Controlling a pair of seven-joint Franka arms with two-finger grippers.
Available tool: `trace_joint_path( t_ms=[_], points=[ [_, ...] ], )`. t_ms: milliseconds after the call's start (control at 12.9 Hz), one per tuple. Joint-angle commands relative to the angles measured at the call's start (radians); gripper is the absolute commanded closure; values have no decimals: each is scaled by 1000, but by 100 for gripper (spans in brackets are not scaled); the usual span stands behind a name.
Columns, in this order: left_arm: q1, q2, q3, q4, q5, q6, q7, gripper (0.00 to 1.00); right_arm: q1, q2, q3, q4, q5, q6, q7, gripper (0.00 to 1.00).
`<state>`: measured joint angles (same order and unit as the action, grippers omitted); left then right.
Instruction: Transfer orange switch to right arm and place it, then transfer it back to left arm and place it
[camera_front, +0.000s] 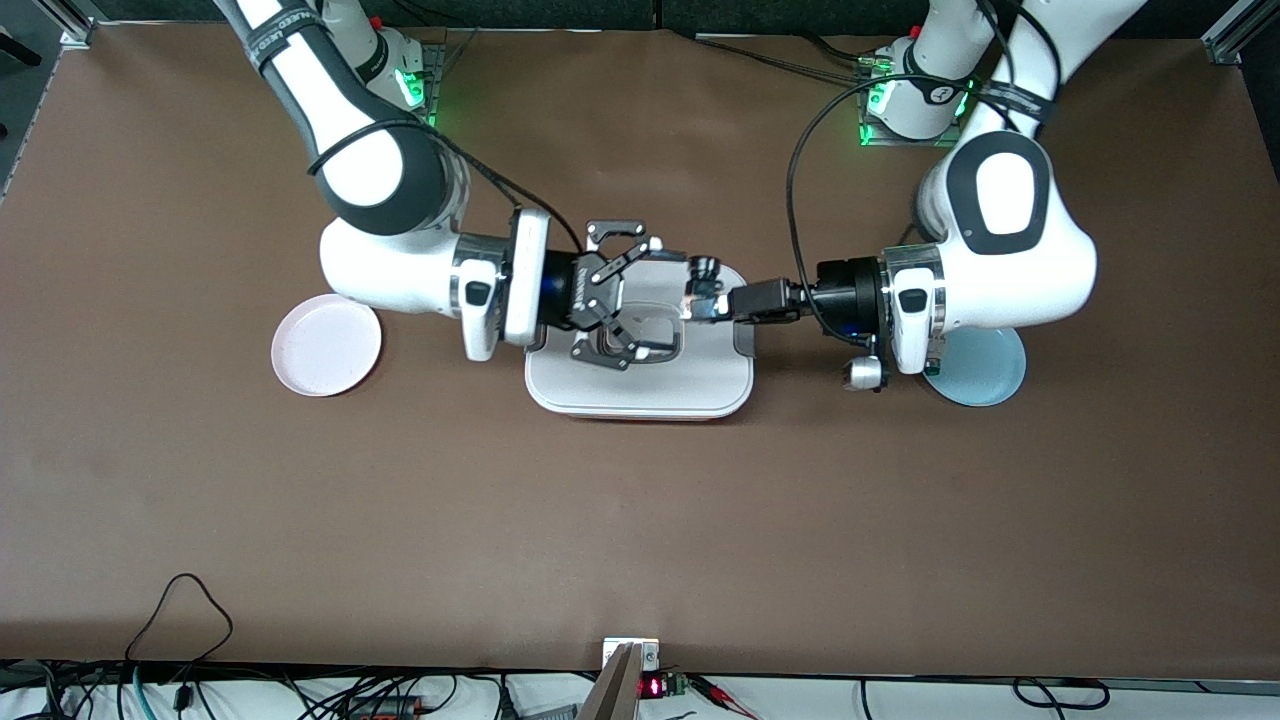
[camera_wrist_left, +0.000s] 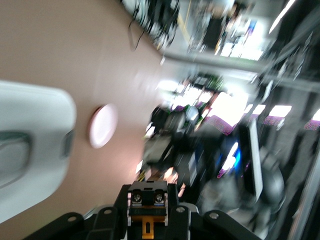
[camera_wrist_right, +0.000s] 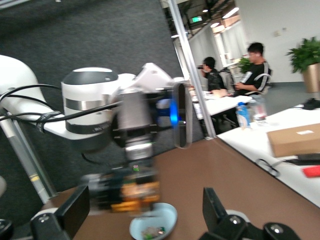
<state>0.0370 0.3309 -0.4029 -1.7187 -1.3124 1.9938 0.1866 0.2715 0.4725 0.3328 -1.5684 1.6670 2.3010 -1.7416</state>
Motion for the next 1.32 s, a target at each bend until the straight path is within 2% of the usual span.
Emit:
trace_joint_path(
  t_ms=[0,233,543,776,1009,1242],
  points=[
    [69,16,-2,7,183,-166,188,90,-64,-58,3,-76,-35,-3,-4,0],
    [122,42,-2,8,489,-233,472,90,-121,-101,3,-162,-88,-6,2,0],
    [188,66,-2,10,888,-274,759,90,-257,-121,2,-231,-301,-26,43,0],
    [216,80,1,8,1203,-238,930,95,-313,-147,0,-219,-455,-69,288,0],
    [262,111,3,4,1304,-199,1152,98,-321,-149,0,-185,-529,-69,599,0],
    [313,145,3,-16,1344,-150,1428,100,-308,-155,0,-163,-715,-69,944,0]
  ],
)
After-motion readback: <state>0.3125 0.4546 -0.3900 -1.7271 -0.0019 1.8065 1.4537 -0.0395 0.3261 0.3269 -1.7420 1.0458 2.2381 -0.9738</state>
